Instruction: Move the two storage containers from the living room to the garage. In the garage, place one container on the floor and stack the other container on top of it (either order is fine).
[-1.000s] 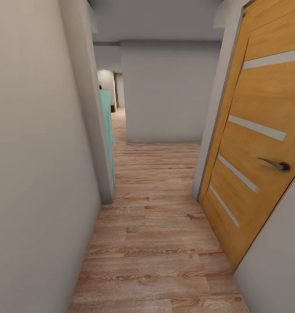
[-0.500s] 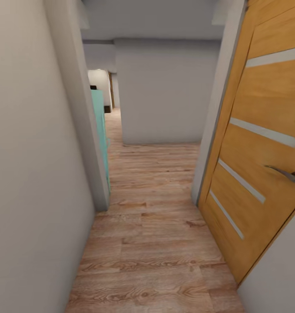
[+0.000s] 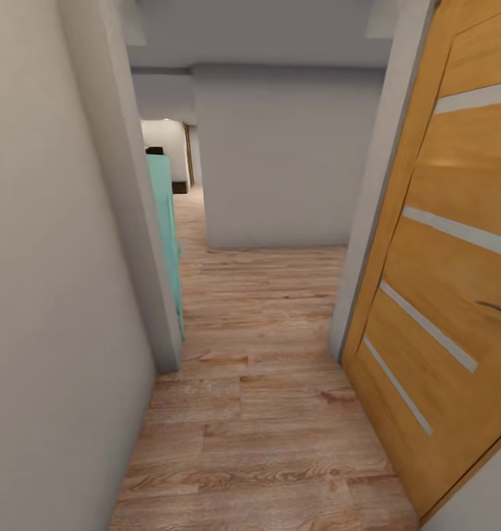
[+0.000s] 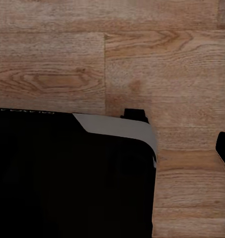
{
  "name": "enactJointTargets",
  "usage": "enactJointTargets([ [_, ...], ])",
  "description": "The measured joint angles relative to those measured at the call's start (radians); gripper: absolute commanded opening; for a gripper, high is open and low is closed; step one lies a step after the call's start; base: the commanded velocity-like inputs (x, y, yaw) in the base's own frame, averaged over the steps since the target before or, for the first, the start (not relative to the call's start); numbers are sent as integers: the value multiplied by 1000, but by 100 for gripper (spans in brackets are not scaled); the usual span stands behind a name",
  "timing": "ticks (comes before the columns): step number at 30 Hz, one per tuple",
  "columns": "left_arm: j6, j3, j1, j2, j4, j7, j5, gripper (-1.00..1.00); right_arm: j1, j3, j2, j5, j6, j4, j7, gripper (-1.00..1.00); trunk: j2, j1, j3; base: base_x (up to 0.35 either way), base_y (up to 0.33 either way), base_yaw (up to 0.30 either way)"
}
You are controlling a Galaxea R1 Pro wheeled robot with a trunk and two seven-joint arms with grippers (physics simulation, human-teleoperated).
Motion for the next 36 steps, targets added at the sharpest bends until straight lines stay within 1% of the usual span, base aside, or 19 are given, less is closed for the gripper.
enactJointTargets([
  [36,0,0,0,1,0,0,2,100,0,0,-2,4,-1,0,0,100,0,0,0,321,0,0],
])
